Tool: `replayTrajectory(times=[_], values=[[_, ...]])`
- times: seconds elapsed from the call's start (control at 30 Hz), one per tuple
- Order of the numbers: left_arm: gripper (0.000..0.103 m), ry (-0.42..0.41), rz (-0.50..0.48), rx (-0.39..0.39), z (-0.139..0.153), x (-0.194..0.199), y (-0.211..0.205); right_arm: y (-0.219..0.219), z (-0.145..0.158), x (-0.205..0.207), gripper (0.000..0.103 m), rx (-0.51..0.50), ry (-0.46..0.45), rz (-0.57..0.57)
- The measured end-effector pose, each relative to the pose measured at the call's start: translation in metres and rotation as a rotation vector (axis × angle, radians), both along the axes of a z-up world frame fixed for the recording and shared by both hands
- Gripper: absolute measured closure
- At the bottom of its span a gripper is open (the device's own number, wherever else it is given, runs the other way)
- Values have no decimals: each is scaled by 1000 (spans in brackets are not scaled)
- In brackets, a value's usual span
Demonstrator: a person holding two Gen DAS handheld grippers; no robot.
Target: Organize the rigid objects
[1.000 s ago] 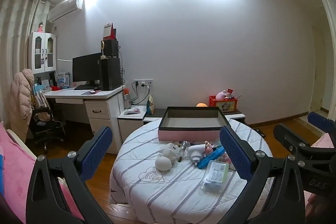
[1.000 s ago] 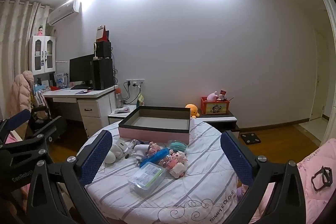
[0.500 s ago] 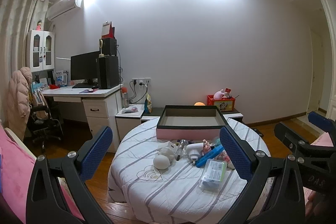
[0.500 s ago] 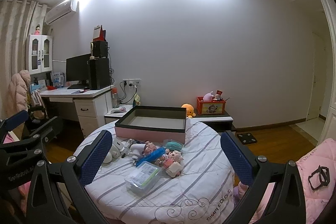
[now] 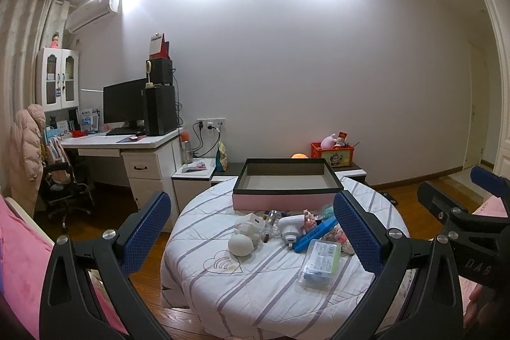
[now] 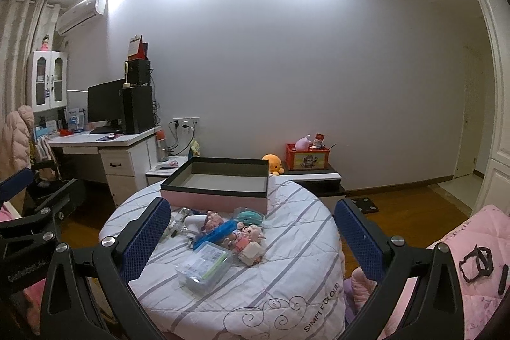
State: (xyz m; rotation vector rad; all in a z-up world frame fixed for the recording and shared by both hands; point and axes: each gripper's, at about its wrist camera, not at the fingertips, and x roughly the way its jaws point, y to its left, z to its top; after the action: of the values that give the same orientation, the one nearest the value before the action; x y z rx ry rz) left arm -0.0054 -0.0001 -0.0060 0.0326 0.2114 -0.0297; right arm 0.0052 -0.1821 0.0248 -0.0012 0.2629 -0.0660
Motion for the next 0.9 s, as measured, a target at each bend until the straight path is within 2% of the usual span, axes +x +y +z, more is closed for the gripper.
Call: replayTrajectory(times=[0.4,0.53,0.67,0.9], values=[[0,-24,-41,-2,6,0,-9,2,14,-11,0,-43,-71,-67],[0,-64,-57,-11,14,-6,-7,7,25,-23,0,-65,-129,-78],[0,-108,-50,-2,21,-12,-5,11,31,-28,0,-81,-158,-80],[0,-139,-59,-8,25,-17,-2,12,35,-34,0,-76,-186,-76]])
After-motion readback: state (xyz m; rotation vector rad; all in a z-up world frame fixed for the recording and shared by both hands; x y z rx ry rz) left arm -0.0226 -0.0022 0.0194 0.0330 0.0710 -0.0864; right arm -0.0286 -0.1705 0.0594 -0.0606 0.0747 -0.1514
